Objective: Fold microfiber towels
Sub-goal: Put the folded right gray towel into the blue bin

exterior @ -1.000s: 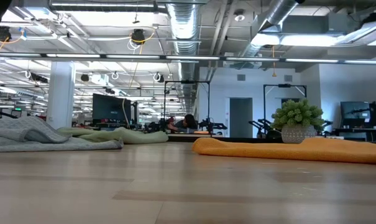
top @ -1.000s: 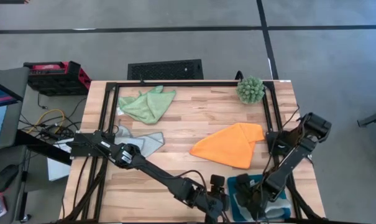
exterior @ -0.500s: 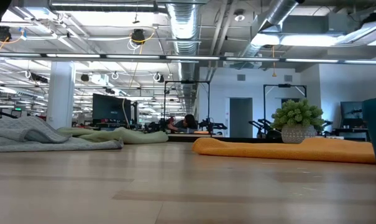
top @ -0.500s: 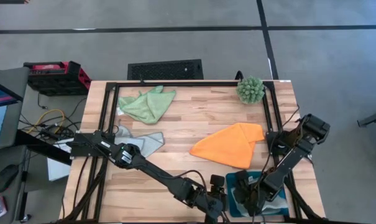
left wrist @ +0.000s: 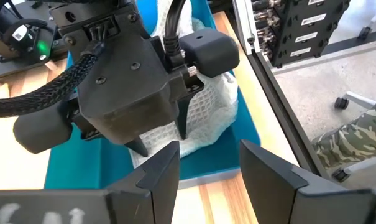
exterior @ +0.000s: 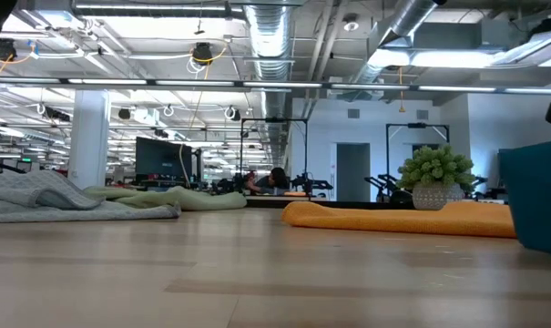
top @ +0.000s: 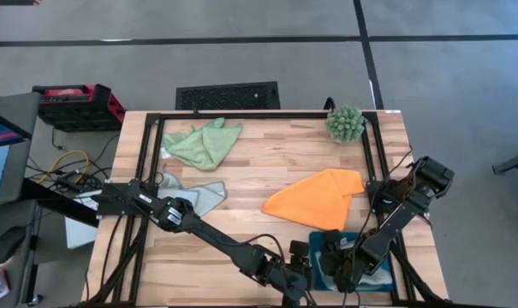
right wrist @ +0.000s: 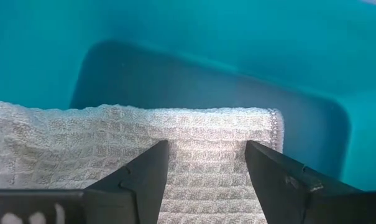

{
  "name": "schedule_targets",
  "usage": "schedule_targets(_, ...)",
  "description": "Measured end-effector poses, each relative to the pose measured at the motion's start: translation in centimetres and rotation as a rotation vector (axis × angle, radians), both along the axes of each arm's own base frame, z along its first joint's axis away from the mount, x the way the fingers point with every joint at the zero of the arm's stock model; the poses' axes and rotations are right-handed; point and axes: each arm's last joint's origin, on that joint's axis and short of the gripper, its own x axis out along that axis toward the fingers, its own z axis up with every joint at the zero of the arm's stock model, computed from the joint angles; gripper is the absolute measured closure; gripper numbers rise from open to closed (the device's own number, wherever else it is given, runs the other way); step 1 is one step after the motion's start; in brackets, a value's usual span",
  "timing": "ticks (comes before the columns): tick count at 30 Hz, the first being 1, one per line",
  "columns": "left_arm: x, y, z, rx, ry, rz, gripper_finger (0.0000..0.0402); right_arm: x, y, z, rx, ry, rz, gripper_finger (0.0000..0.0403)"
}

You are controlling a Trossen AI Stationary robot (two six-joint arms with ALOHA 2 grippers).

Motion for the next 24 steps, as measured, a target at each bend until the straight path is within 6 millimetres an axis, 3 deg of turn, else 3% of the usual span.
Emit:
schedule_targets(15, 0.1, 0.2, -0.4, -0.002, 0.004, 0.042, 0.0243, 0.0, -0.3, 1.2, -0.108, 0.049, -0.025, 0.0163)
schedule_targets(24, 0.0, 0.3, -0.7, 0.068, 0.033, -0.043, 0.0243, 0.0, -0.3, 1.2, -0.107, 0.047, -0.026, 0.0163)
